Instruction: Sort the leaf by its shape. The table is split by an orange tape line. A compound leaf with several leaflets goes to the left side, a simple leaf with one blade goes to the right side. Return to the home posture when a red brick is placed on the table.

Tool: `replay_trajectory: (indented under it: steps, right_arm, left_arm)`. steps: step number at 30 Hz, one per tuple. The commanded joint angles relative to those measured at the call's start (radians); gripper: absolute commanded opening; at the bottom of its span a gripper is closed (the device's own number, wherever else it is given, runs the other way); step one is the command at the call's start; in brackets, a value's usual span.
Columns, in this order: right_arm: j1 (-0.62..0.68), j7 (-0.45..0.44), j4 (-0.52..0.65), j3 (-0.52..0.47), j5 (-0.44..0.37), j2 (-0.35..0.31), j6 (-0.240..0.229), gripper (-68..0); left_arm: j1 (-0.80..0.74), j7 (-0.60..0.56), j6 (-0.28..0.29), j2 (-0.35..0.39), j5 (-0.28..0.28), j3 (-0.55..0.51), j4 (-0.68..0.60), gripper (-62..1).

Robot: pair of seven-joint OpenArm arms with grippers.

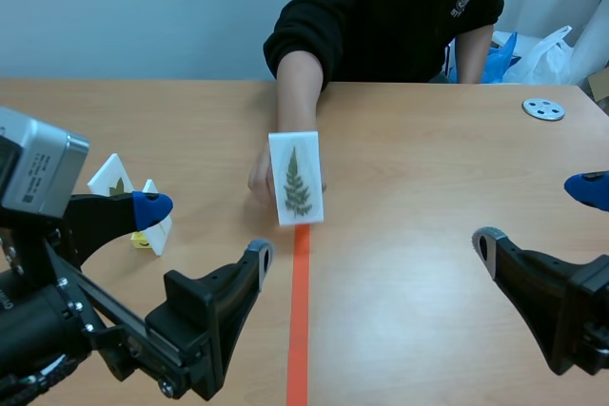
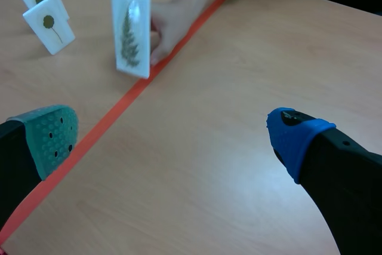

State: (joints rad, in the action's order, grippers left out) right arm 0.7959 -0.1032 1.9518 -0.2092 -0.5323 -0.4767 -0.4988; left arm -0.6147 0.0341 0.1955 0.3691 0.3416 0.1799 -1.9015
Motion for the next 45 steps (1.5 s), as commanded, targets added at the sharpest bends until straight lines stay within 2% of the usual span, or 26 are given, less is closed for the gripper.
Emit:
replay_trajectory:
  steps: [1,12,17,27,32,39,45]
  right_arm:
    - [-0.003,-0.011,0.018,-0.008,-0.014,-0.011,0.0,0.4]
    - [-0.004,-0.011,0.018,-0.008,-0.014,-0.011,0.0,0.4]
    - [-0.013,0.002,0.018,-0.008,0.013,-0.011,-0.001,0.4]
    - [-0.146,0.057,-0.003,0.028,0.058,-0.017,-0.027,0.4]
    - [-0.243,0.06,-0.076,0.118,0.101,-0.016,-0.05,0.4]
    - [-0.428,0.04,-0.261,0.304,0.182,-0.013,-0.049,0.4]
    - [-0.585,0.007,-0.427,0.447,0.257,0.033,-0.049,0.4]
  left_arm:
    - [0.003,-0.018,0.003,-0.003,0.006,-0.003,-0.004,1.4]
    - [0.003,-0.018,0.003,-0.006,0.006,-0.003,-0.004,1.4]
    - [0.003,-0.018,0.003,-0.005,0.006,-0.003,-0.004,1.4]
    - [0.003,-0.018,0.003,-0.005,0.006,-0.003,-0.004,1.4]
    - [0.003,-0.018,0.003,-0.005,0.006,-0.003,-0.004,1.4]
    - [0.003,-0.018,0.003,-0.006,0.006,-0.003,-0.004,1.4]
    - [0.003,-0.018,0.003,-0.006,0.006,-0.003,-0.004,1.4]
